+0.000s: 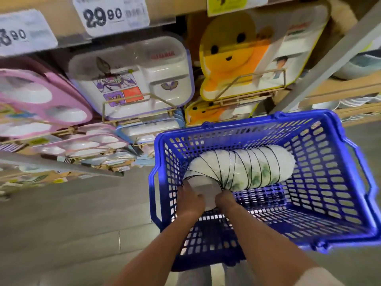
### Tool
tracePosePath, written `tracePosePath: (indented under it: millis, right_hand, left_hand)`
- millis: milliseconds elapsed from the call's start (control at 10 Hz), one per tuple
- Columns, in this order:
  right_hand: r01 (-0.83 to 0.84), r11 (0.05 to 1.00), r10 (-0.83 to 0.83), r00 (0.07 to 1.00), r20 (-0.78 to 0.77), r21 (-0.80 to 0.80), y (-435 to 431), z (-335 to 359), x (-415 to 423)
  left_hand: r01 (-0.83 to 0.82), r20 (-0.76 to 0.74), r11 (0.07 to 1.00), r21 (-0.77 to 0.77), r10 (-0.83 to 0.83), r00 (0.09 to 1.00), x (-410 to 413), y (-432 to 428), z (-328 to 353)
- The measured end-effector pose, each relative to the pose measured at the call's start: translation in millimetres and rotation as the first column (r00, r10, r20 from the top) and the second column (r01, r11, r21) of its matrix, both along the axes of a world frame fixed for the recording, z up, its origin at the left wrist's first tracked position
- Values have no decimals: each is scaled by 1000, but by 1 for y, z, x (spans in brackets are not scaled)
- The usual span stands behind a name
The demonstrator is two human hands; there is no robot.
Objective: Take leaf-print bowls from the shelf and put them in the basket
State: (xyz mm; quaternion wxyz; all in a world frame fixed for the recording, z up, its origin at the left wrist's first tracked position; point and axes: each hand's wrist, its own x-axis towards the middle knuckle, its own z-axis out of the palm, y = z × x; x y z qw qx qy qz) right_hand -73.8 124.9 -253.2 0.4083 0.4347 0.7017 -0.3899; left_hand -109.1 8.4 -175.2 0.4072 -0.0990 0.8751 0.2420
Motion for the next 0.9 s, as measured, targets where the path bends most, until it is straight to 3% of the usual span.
tracePosePath:
  millis: [100, 200, 300, 400, 500, 600, 700, 800, 900]
  right_hand:
    - [-130, 987, 136, 988, 66, -92, 6, 31, -3]
    - [-120, 973, 155, 973, 172, -195, 8, 49, 1]
    - [15, 950, 65, 968, 244, -312, 20, 71, 3]
    - [67, 935, 14, 974, 227, -349, 33, 96, 4]
    - [-31, 935, 94, 982, 164, -352, 52, 121, 0]
    - [-64, 884, 156, 974, 163, -462, 69, 155, -6]
    - [-50, 869, 122, 986, 116, -492, 86, 189, -13]
    - [-126, 877, 148, 989, 10, -463, 97, 230, -27]
    - [-195, 885, 155, 980, -128, -424, 101, 274, -37]
  left_hand:
    - [3, 30, 1000, -18, -3, 1000, 3, 2, 13]
    - [36, 32, 998, -54, -35, 999, 8, 2, 33]
    - [42, -52, 999, -20, -43, 998, 10, -2, 49]
    - [97, -106, 994, -53, -103, 989, 9, -5, 62]
    - [184, -172, 981, -61, -192, 966, 8, -10, 77]
    - [180, -286, 983, 42, -160, 945, 3, -13, 97]
    - [1, -235, 933, 361, 90, 968, -6, -10, 124]
    - [-218, 2, 712, 667, 291, 957, -16, -1, 157]
    - [-294, 42, 526, 798, 438, 898, -27, 12, 189]
